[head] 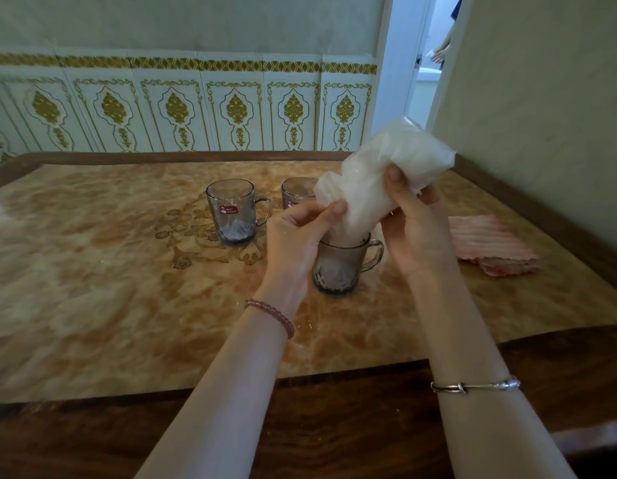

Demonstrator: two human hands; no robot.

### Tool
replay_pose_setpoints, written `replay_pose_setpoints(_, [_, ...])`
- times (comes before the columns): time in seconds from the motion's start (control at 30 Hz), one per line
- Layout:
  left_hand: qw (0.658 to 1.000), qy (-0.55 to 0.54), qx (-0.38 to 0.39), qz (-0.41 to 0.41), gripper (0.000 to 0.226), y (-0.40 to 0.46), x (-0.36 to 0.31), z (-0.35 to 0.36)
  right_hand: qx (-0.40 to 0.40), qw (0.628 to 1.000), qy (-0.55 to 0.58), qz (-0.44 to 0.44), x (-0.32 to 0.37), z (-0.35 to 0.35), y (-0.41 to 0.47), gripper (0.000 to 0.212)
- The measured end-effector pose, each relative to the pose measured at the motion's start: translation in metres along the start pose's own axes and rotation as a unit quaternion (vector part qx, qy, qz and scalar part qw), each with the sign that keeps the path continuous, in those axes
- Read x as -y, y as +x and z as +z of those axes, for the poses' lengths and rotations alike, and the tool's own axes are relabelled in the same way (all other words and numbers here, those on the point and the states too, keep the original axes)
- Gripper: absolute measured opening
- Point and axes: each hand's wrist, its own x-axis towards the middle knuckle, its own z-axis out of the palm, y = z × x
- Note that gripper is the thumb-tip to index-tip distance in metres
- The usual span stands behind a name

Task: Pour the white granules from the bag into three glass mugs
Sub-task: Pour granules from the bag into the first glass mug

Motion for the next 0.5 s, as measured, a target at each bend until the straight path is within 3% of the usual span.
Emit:
replay_pose_setpoints(0.27, [0.999,-0.031,-0.013,-0.001,0.011,0.004,-0.007,-0.007,-0.010,1.000,0.004,-0.011,0.006,0.001,-0.003,0.101])
replay_pose_setpoints(0.5, [1.000,-0.018,-0.012,-0.009,0.011,-0.002,-0.002,0.001,0.001,1.000,-0.013,-0.010,0.002,0.001,-0.001,0.094])
